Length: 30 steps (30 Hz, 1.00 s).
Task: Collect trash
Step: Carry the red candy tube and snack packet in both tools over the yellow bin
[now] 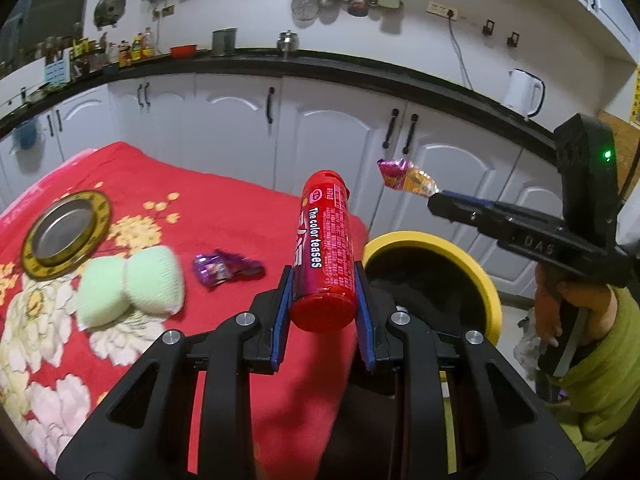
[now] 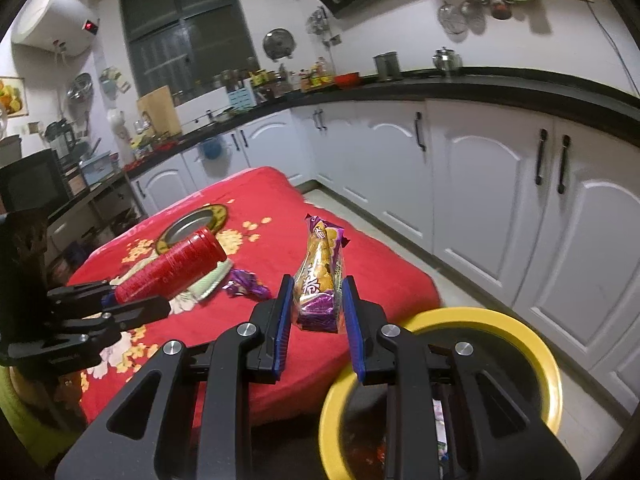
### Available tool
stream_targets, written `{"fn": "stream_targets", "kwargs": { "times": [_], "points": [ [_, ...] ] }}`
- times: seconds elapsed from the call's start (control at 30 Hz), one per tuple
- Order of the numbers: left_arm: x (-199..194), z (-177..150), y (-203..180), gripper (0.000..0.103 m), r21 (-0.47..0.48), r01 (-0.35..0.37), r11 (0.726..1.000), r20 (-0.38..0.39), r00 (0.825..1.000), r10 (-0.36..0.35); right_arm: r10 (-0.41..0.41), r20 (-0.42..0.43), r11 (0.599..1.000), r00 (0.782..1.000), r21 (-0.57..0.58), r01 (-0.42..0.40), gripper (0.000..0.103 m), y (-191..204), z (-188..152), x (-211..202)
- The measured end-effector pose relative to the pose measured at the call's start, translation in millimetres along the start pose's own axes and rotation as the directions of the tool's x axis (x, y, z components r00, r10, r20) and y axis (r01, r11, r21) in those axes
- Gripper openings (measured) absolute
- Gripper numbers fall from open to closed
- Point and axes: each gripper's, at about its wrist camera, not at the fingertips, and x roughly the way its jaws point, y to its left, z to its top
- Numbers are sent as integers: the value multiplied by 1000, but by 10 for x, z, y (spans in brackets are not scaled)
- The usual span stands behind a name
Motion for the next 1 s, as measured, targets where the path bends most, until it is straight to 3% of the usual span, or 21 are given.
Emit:
{"fn": "stream_targets", "kwargs": {
  "times": [0.7,1.0],
  "points": [
    [470,-11,-729,21,109,123,986,-68,991,-116,-133,-11,986,991,97,133,24,-723,-243,-285],
    [675,-117,-1012,21,164,160,974,-124,982,-140,-139,-51,981,989,127,144,24,-929,-333,-299]
  ]
}}
